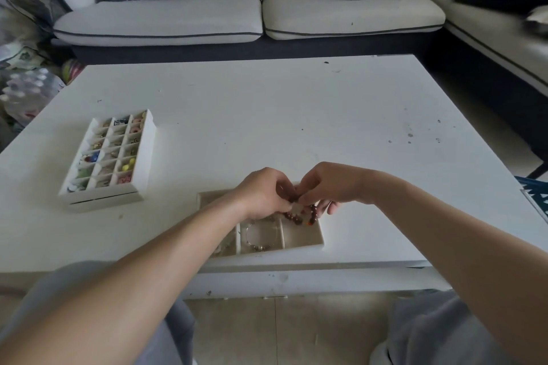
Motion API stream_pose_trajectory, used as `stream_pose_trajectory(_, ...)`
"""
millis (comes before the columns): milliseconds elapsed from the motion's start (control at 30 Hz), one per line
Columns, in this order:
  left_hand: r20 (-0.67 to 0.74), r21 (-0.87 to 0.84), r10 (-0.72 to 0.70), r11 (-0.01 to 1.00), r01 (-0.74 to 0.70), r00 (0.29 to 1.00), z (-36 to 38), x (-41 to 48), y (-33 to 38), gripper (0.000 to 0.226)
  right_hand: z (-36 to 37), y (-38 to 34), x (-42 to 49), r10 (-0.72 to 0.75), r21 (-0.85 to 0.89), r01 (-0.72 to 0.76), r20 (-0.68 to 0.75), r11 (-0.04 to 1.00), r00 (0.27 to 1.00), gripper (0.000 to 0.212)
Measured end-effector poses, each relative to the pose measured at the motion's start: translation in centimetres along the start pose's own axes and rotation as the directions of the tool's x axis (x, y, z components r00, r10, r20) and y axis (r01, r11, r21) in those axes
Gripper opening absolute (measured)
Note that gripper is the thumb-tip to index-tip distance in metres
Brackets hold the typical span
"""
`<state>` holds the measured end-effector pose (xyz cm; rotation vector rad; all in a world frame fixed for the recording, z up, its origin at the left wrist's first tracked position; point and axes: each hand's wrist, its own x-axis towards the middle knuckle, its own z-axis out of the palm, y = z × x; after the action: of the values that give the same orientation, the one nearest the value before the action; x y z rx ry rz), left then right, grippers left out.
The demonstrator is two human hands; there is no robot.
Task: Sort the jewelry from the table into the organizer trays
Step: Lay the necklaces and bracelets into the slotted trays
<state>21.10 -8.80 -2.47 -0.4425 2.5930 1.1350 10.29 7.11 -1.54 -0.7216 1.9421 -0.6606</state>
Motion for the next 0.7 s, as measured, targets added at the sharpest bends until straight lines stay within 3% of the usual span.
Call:
stream_pose_trajectory(133,0.037,0.066,-0.024,0.998,0.021,0.999,0.1,-0.2,0.2,0.025,0.2,0.1,0.2,-0.015,-0.119,0.014,-0.007,0.993,1.000,0.008)
stream_pose_trajectory(400,0.138,0.092,-0.050,0.995,0.038,0.989,0.1,-0.6,0.5,0.021,1.1,-0.4,0.1,0.008,-0.282,-0.004,0.013,0.959,1.000,0.012)
stream_pose_trajectory(500,0.112,0.206,-0.032,0.978,0.008,0.993,0.4,-0.5,0.4,0.019,1.8,-0.8,0.2,0.011,-0.416,-0.035,-0.062,0.909,0.998,0.002)
stream_pose_trajectory(700,0.062,0.319,0.044,0.946,-0.062,0.997,0.7,-0.2,-0.1,0.023,2.7,-1.3,0.4,0.003,-0.607,-0.136,-0.215,0.783,0.977,0.014)
